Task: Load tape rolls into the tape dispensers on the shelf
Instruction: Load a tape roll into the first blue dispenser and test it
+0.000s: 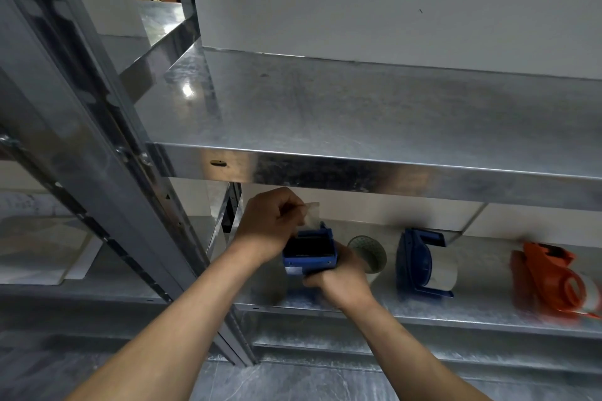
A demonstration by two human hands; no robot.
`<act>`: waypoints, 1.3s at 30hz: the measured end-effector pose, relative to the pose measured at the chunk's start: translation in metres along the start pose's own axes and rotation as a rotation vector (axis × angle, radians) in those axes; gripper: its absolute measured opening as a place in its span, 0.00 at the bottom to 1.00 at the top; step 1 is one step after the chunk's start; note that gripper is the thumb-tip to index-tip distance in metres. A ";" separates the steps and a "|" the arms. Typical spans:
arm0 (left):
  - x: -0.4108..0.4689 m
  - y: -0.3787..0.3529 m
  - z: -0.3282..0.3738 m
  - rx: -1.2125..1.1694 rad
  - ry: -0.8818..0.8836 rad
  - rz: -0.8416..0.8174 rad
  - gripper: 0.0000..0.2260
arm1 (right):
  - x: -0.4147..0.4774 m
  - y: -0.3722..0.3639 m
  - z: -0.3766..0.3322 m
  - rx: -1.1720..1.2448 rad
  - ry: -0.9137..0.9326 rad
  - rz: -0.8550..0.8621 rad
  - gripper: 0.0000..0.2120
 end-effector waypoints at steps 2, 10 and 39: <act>-0.003 -0.007 0.006 0.053 -0.036 -0.058 0.11 | 0.000 0.003 0.004 0.032 -0.032 0.010 0.17; -0.003 -0.007 0.014 0.111 -0.079 -0.103 0.06 | -0.001 0.003 0.000 0.018 -0.026 0.001 0.20; -0.001 -0.005 0.018 -0.003 0.024 -0.080 0.07 | -0.002 -0.003 -0.003 0.067 0.056 0.028 0.24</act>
Point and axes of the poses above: each hand's wrist, its own x-axis towards the middle knuckle, its own y-axis out of the back of the hand, z = x × y, the point moved 10 cm from there along x, towards the middle knuckle, and after that the axes turned 14 degrees about -x, right-handed, at the moved point
